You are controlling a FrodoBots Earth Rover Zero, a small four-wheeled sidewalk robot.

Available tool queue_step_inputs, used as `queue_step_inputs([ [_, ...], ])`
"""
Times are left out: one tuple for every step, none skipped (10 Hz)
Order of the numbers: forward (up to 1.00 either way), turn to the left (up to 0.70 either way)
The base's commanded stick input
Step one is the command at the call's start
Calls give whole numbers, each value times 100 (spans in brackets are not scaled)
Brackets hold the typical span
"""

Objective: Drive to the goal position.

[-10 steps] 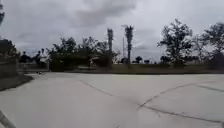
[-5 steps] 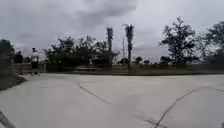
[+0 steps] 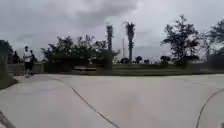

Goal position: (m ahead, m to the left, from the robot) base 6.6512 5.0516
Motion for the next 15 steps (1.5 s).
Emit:
queue_step_inputs([
  [85,0],
  [85,0],
  [85,0],
  [85,0],
  [85,0],
  [85,0],
  [85,0],
  [85,0],
  [85,0],
  [85,33],
  [85,34],
  [85,34],
  [85,34],
  [85,34],
  [85,34],
])
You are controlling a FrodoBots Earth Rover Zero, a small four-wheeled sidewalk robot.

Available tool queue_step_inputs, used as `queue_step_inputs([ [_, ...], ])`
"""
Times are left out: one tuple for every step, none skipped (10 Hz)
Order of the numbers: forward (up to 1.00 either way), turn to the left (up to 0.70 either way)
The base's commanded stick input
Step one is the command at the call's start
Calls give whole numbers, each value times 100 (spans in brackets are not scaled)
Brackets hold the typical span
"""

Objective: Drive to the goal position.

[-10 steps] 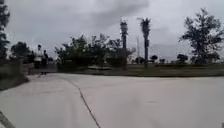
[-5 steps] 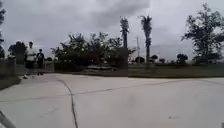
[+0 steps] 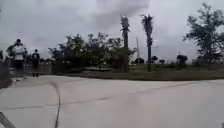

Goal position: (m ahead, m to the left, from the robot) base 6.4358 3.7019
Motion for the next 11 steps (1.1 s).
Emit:
queue_step_inputs([
  [85,34],
  [85,33],
  [85,17],
  [85,0],
  [85,0],
  [85,0],
  [85,0],
  [85,0],
  [85,0],
  [85,0],
  [85,0],
])
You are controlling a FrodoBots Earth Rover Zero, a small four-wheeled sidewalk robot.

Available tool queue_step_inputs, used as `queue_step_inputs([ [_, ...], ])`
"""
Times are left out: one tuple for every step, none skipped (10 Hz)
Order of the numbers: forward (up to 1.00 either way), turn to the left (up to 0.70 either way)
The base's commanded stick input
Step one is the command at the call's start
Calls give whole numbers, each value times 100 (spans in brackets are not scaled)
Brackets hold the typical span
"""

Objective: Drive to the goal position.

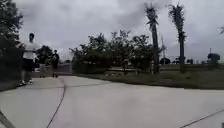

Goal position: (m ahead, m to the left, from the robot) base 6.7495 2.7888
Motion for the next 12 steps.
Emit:
queue_step_inputs([
  [85,28],
  [85,34],
  [85,34],
  [85,34],
  [85,34],
  [85,34],
  [85,34],
  [85,34],
  [85,25],
  [85,2],
  [85,0],
  [85,0],
])
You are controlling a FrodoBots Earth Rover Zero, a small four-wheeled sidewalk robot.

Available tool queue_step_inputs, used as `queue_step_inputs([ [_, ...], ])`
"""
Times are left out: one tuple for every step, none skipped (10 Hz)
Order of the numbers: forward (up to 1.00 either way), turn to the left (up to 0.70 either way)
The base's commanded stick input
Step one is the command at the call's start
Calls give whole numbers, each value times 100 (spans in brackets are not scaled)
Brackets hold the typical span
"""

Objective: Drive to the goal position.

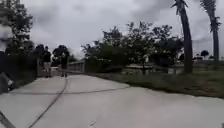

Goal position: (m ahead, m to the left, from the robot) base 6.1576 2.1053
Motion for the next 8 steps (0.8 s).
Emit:
queue_step_inputs([
  [85,0],
  [85,0],
  [85,0],
  [85,0],
  [85,0],
  [85,0],
  [85,0],
  [85,0],
])
